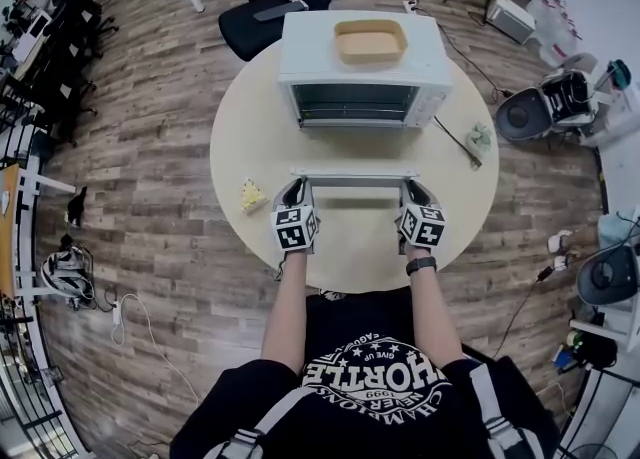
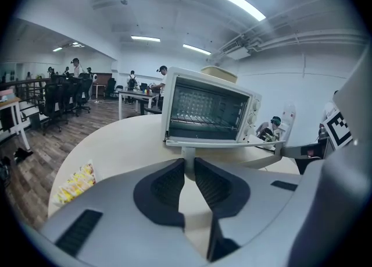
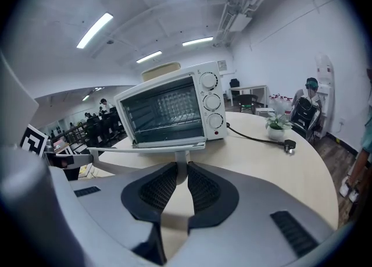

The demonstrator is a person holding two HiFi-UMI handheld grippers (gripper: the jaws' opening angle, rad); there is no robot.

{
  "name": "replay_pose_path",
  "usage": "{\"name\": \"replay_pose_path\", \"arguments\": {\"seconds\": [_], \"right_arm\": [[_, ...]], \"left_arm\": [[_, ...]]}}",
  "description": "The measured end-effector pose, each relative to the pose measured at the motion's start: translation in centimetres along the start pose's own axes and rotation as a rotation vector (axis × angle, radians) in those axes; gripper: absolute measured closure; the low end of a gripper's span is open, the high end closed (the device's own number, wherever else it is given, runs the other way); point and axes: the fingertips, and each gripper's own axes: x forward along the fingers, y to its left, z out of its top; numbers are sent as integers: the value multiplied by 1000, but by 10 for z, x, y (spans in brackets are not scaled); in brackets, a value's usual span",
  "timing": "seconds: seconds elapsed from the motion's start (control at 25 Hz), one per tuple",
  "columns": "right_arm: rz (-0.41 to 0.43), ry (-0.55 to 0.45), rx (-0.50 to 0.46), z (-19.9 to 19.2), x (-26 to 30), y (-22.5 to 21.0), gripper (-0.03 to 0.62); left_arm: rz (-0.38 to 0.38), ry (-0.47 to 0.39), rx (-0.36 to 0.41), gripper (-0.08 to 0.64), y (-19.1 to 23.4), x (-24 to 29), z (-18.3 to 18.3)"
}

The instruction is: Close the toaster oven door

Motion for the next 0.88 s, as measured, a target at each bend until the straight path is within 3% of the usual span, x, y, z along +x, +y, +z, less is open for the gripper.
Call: {"name": "replay_pose_path", "arguments": {"seconds": [0.88], "right_arm": [[17, -62, 14, 31, -4, 3, 512]], "left_arm": [[-2, -64, 7, 488, -2, -2, 31]]}}
